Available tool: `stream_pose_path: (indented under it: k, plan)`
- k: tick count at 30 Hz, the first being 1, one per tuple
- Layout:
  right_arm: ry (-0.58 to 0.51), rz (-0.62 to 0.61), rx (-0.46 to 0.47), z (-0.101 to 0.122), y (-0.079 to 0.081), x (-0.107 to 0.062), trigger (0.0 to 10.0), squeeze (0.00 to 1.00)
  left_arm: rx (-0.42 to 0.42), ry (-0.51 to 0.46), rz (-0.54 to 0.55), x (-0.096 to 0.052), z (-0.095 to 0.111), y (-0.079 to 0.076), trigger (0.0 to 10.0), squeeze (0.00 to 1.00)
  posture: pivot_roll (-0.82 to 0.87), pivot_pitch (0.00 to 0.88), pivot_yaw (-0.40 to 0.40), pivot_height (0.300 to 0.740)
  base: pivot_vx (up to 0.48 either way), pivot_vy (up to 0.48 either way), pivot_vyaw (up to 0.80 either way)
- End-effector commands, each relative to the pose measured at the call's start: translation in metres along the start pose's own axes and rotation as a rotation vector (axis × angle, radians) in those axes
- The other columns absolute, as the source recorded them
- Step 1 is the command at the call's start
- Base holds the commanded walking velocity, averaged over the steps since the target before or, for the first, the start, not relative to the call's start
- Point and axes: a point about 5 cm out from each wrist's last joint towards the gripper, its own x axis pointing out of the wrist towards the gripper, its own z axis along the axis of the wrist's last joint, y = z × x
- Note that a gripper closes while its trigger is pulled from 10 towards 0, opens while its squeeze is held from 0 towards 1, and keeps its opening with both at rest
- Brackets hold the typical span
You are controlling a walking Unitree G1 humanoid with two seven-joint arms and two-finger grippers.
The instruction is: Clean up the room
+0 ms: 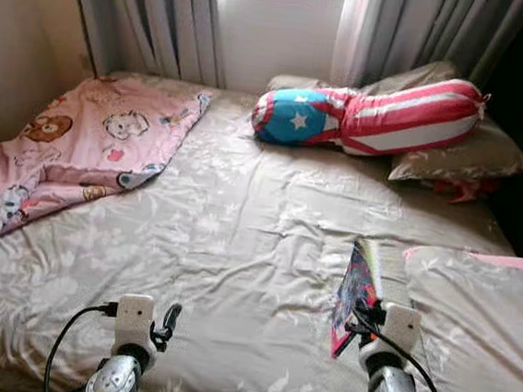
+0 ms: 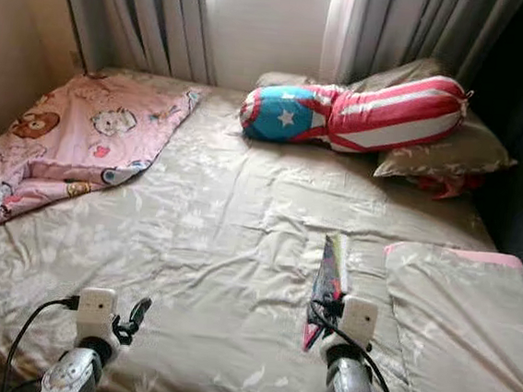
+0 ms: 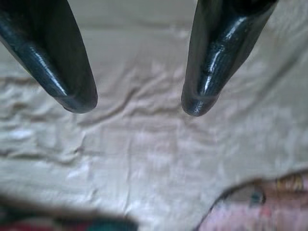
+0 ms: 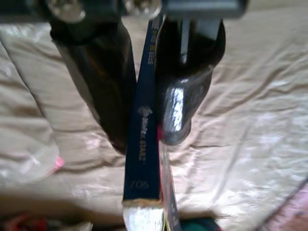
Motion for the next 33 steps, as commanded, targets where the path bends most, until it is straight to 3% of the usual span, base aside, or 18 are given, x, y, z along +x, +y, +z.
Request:
stream_pose_path:
  k: [1,10,21,23,33]
  plan:
    - [-0.089,0.048,-0.013,0.016,0.010,0.005,10.0,0.00,-0.004,-0.052,-0.012,0.001,0.008,-0.002,10.0,0.00,-0.01,0.000,-0.047,0.740,0.000,0.000,0.00]
    - [-0.082,-0.043,0.024,0.018,0.003,0.006,10.0,0.00,-0.011,-0.073,-0.018,0.003,0.015,-0.006,10.0,0.00,-0.02,0.000,-0.040,0.740,0.000,0.000,0.00]
    - [-0.065,-0.049,-0.014,0.019,0.000,0.007,10.0,0.00,-0.017,-0.100,-0.027,0.012,0.028,-0.004,10.0,0.00,-0.02,0.000,-0.043,0.686,0.000,0.000,0.00]
    - [-0.100,-0.053,0.002,0.022,-0.002,0.005,10.0,0.00,-0.020,-0.103,-0.027,0.011,0.029,-0.005,10.0,0.00,-0.02,0.000,-0.044,0.686,0.000,0.000,0.00]
    - [-0.062,-0.068,-0.017,0.017,-0.003,0.003,10.0,0.00,-0.037,-0.109,-0.032,0.012,0.033,-0.007,10.0,0.00,-0.02,0.000,-0.045,0.686,0.000,0.000,0.00]
